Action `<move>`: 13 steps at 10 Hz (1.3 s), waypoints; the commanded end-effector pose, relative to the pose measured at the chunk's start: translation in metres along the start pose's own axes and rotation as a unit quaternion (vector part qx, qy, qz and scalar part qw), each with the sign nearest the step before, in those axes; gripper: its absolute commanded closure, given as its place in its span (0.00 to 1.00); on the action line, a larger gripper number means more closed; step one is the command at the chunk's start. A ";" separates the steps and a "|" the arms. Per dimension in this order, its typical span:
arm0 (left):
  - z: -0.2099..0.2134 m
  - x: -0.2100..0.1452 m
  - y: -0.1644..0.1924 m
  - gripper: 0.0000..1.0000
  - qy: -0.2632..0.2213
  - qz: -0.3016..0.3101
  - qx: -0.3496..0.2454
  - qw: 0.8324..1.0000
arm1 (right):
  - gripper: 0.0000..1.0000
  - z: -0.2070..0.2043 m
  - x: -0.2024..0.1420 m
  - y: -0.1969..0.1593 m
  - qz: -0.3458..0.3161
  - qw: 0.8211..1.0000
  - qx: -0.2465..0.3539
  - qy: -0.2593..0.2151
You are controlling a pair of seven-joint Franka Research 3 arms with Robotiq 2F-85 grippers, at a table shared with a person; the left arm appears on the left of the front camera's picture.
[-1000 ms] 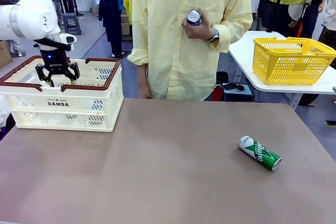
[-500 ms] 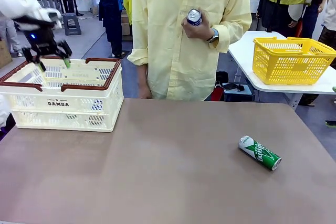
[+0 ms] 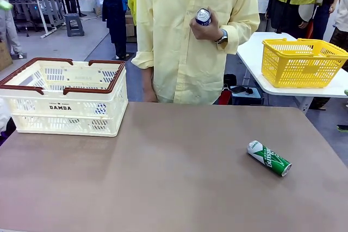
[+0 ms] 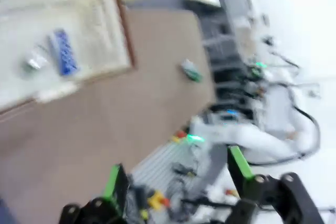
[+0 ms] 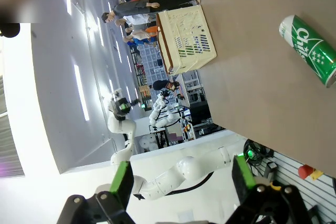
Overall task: Place the drinks into the Shopping basket.
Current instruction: Pick up one drink and place it into the Shopping basket.
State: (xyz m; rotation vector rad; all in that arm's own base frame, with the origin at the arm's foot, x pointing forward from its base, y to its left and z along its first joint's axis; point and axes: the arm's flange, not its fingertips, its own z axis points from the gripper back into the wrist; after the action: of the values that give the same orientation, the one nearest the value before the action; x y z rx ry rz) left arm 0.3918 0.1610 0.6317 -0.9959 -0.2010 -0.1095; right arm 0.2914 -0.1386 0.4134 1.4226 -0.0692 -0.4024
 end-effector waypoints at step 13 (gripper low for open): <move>-0.049 -0.041 0.115 0.00 0.087 0.018 -0.137 0.986 | 0.00 0.001 -0.001 0.000 0.013 1.000 0.002 0.003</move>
State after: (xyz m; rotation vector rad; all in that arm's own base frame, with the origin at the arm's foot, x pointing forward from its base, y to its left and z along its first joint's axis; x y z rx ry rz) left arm 0.3801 0.1821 0.5013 -1.2491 -0.0085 -0.2017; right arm 0.2914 -0.1387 0.4135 1.4225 -0.0697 -0.4024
